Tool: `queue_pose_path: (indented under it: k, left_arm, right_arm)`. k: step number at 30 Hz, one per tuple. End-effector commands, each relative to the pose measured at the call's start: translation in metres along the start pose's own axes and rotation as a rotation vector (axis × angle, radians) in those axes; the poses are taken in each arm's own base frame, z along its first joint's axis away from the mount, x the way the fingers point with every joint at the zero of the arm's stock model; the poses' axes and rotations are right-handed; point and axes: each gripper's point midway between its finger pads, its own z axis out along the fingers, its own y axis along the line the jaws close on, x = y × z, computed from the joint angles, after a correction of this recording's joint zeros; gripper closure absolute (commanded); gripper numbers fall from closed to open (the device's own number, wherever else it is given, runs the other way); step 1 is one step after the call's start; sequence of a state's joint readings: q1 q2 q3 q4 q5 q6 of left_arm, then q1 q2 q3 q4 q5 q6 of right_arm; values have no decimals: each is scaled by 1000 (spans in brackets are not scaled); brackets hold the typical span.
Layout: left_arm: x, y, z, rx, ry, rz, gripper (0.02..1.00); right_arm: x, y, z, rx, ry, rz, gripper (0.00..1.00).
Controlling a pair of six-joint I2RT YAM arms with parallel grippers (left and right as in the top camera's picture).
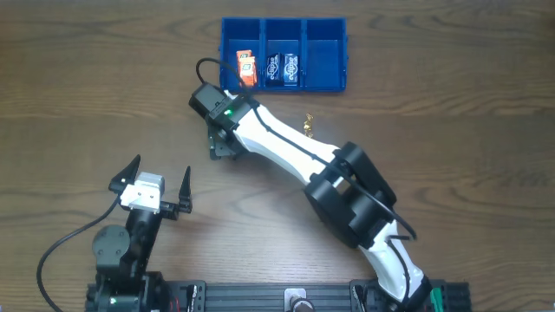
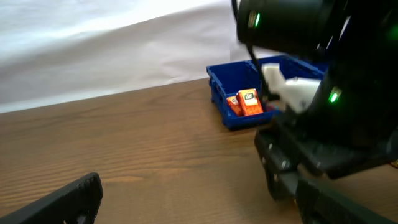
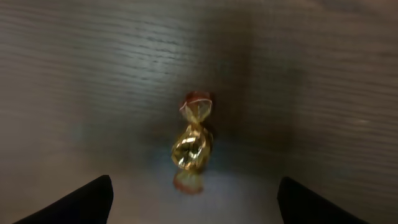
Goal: Sort Candies Into Trays
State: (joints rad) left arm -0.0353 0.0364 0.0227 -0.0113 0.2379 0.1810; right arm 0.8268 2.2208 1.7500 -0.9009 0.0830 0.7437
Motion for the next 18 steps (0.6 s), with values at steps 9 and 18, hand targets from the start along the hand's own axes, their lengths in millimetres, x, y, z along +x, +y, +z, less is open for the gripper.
queue_pose_path:
  k: [9,18]
  left_arm:
    - [17,-5,1,24,51,-5,20]
    - [17,-5,1,24,51,-5,23]
  right_arm:
    - [-13,-13,24,100,-81,56,150]
    - [-15,-3,29,83,-114,37,231]
